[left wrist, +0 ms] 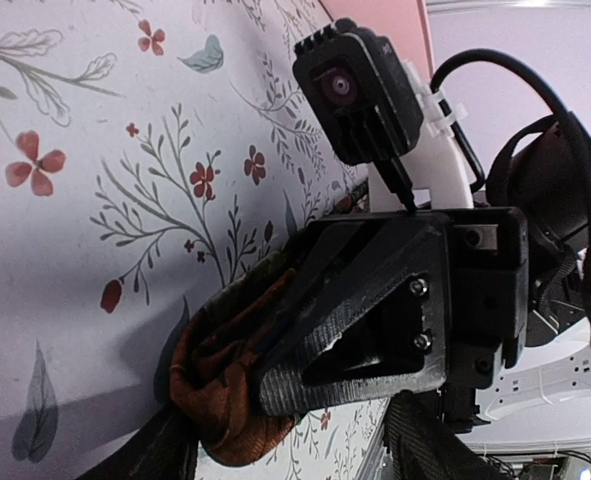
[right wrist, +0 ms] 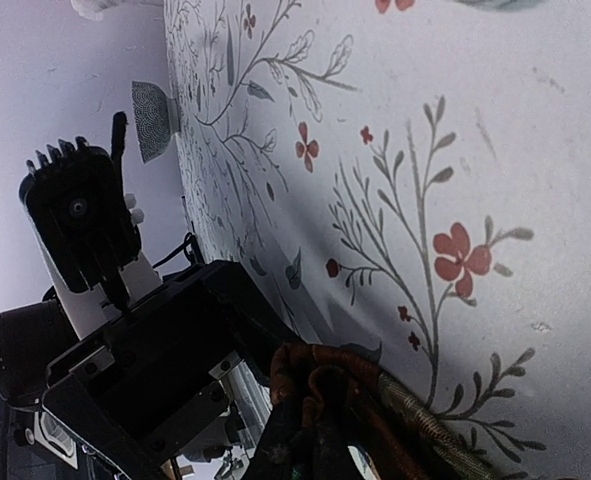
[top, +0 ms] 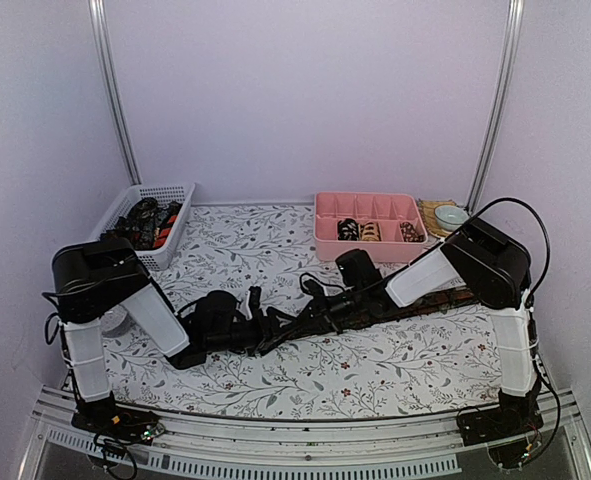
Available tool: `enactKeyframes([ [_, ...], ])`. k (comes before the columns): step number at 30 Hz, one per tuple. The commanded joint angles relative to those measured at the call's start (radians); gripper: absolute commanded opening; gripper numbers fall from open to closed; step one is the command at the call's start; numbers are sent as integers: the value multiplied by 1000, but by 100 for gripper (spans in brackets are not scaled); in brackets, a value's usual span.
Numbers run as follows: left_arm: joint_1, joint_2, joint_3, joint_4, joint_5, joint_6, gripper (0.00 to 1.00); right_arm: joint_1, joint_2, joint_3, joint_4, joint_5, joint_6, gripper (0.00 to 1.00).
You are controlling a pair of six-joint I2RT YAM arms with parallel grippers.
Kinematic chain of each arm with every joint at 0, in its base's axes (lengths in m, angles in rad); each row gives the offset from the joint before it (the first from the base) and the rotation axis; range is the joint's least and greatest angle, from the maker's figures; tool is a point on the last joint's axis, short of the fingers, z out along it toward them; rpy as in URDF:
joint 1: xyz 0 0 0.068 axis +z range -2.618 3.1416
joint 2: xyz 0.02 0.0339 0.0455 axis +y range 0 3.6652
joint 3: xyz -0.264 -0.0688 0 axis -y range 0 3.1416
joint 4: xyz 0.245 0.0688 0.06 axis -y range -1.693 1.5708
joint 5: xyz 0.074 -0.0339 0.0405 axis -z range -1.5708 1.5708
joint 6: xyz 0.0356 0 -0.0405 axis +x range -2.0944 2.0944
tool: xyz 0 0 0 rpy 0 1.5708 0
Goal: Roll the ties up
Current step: Roll the tie at the center of the board.
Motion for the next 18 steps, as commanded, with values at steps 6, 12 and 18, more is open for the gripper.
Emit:
enactKeyframes([
  [6,15,125,-86,-217,8,-21,65,-6,79,-41,244,-95,117,0],
  [12,17,181,-142,23,34,-66,64,-6,92,-21,319,-130,183,0],
  [18,17,192,-146,75,45,-64,62,-6,117,-13,174,-100,109,0],
])
